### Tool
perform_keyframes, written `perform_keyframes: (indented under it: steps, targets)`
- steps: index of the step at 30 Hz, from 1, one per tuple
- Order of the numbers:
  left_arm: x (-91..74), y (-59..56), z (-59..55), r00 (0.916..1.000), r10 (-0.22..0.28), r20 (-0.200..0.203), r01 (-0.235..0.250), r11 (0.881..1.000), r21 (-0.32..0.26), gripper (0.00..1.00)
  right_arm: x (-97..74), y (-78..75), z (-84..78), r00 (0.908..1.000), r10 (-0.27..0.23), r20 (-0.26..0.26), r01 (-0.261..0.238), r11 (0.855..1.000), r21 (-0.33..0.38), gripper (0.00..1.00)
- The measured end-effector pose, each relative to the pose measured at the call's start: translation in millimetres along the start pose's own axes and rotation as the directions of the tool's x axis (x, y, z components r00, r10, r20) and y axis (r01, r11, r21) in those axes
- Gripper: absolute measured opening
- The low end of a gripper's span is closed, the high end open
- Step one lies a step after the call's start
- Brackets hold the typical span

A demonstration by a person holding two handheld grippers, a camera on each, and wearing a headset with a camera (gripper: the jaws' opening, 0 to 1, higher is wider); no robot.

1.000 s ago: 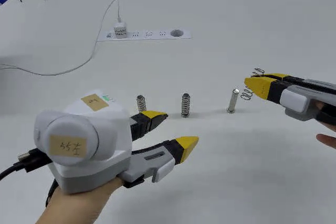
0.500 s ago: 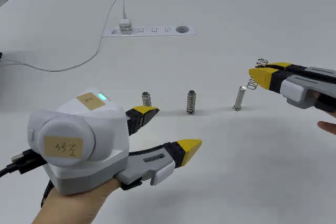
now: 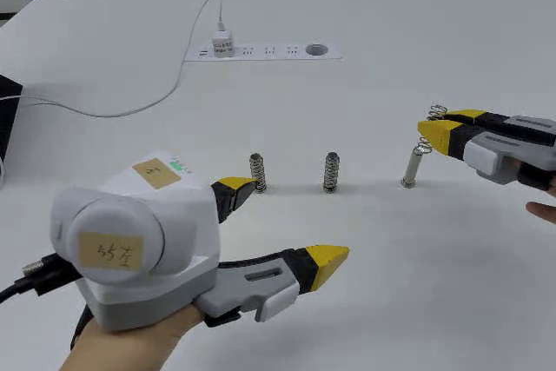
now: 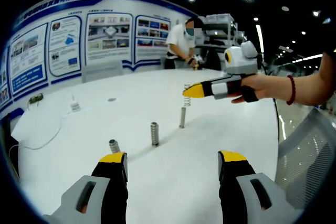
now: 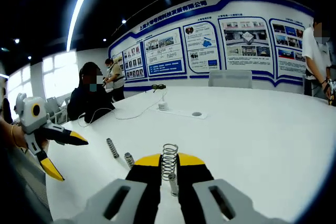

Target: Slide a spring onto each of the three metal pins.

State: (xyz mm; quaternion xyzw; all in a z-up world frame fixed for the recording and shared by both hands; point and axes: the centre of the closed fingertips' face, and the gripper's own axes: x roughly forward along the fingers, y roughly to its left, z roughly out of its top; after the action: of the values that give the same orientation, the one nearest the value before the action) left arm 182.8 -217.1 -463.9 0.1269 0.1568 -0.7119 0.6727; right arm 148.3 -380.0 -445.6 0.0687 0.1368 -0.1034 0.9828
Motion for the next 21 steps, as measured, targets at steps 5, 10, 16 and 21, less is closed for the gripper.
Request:
perform_keyframes:
  steps: [5,10,16,21]
  targets:
    - [-2.7,2.3,-1.7,0.9999,0.010,-0.003,-0.010,1.000,-0.013,0.75,3.2,-1.4,-0.8,1.0000,-0.006,0.002,0.006,1.000,-0.002,0.11]
    - [-4.1,3.4,-2.4,0.9999,0.016,0.000,-0.016,1.000,-0.021,0.79,6.8,-0.9,-3.1,0.9999,-0.010,-0.003,0.010,0.999,-0.035,0.11]
    - [-3.3,3.3,-4.5,0.9998,0.018,0.003,-0.018,0.999,-0.034,0.85,7.8,-0.7,-7.4,0.9996,-0.020,-0.019,0.018,0.996,-0.090,0.12]
    - [-2.8,4.8,-6.8,0.9997,0.024,-0.003,-0.024,0.999,-0.043,0.87,7.3,1.4,-11.8,0.9993,-0.025,-0.027,0.022,0.995,-0.098,0.12]
